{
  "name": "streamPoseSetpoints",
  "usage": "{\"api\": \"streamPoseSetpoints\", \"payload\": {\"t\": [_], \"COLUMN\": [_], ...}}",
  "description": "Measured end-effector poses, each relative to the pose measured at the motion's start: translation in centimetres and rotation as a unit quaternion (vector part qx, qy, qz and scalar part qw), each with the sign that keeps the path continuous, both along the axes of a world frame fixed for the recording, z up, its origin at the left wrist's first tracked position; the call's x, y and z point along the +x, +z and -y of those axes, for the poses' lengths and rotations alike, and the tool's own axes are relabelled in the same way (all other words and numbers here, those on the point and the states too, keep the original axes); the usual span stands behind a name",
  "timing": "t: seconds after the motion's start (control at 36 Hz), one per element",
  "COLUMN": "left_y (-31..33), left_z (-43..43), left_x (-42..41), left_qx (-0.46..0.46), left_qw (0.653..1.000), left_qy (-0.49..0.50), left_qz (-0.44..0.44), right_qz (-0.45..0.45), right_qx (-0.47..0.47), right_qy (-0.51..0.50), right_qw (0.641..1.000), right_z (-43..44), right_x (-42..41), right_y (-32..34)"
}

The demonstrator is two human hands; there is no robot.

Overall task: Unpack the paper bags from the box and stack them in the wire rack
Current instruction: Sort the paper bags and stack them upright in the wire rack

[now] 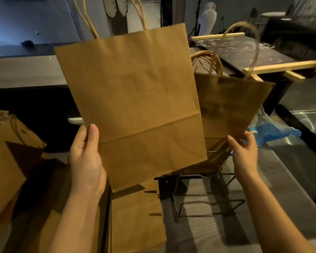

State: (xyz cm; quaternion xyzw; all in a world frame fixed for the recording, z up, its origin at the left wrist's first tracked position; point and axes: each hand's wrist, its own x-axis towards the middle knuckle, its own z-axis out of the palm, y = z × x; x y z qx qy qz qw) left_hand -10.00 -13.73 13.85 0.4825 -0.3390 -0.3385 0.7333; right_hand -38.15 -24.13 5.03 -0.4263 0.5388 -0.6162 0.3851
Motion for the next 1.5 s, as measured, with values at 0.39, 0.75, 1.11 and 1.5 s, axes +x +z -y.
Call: {"api": "streamPoseSetpoints", "payload": {"t": [0.39, 0.75, 1.11, 1.5], "left_y": [0.0, 1.0, -0.4, -6.6], "left_z": [2.1, 5.2, 6.8, 5.5], "left_x": [-4.2, -7.3, -9.0, -7.9], "left_qx": [-0.025, -0.011, 0.058, 0.257], "left_qw": [0.996, 0.984, 0.985, 0.959], "left_qy": [-0.074, -0.129, -0.132, -0.119], "left_qz": [0.035, 0.122, 0.095, -0.032], "right_qz": [-0.071, -0.088, -0.143, -0.196], "right_qx": [-0.127, -0.174, -0.112, -0.099], "right_qy": [0.014, -0.012, -0.131, -0.038], "right_qw": [0.989, 0.981, 0.975, 0.975], "right_z": [-3.3, -2.7, -0.2, -3.4], "right_x": [-0.2, 1.1, 0.8, 2.7], "right_y": [3.9, 5.8, 3.0, 0.2]}}
